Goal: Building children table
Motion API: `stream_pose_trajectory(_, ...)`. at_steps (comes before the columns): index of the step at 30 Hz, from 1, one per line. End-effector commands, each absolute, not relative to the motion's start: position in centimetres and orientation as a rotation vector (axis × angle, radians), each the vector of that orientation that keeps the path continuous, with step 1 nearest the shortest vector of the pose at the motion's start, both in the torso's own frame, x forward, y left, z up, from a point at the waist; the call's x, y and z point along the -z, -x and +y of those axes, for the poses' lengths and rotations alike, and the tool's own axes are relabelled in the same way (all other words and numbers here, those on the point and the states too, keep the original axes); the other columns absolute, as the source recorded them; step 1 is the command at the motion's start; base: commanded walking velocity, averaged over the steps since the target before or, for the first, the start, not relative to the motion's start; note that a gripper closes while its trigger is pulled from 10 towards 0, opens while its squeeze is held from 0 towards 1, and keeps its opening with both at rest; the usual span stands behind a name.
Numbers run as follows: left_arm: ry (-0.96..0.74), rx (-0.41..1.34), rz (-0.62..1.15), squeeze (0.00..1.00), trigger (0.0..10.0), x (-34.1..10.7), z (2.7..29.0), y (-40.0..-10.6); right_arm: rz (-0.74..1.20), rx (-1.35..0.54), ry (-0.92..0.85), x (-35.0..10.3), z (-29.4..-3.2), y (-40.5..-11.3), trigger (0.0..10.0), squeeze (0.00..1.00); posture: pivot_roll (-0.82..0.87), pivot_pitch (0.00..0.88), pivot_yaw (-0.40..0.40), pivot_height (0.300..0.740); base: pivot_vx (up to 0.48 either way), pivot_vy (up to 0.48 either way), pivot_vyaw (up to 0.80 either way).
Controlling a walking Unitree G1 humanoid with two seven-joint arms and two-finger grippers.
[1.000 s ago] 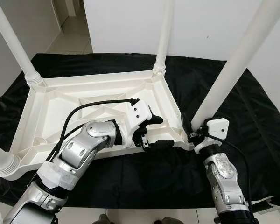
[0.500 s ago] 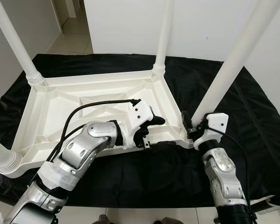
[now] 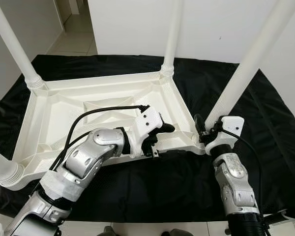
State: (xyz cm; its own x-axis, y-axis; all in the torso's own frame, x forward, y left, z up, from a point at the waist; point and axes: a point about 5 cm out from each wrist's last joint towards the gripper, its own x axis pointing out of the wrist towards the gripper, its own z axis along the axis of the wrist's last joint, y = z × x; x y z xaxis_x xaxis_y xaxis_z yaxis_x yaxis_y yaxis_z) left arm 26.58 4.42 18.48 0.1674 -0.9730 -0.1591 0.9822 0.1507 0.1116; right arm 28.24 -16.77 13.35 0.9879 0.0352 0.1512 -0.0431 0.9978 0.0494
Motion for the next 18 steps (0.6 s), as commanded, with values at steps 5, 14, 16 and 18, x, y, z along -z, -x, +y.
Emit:
stream_pose_trajectory(5, -0.203, 1.475, 0.036, 0.0, 10.0, -18.7, 3.6, -26.2, -0.075, 0.164, -0.106, -11.9, -16.7, -27.9, 10.0, 0.0, -0.03, 0.024, 0.018, 0.74, 0.0, 0.0, 0.0)
stream_pose_trajectory(14, -0.166, 1.342, -0.007, 0.0, 10.0, -18.4, 2.4, -27.5, -0.023, 0.314, -0.216, -12.3, -14.0, -28.3, 10.0, 0.0, -0.03, 0.025, 0.008, 0.74, 0.0, 0.0, 0.0)
stream_pose_trajectory(16, -0.14, 1.306, -0.016, 0.0, 10.0, -18.5, 2.1, -27.8, -0.043, 0.308, -0.215, -12.7, -14.1, -28.3, 10.0, 0.0, -0.04, 0.023, 0.007, 0.74, 0.0, 0.0, 0.0)
stream_pose_trajectory(18, -0.133, 1.295, -0.019, 0.0, 10.0, -18.5, 2.0, -27.9, -0.056, 0.31, -0.206, -12.9, -14.4, -28.3, 10.0, 0.0, -0.04, 0.023, 0.007, 0.74, 0.0, 0.0, 0.0)
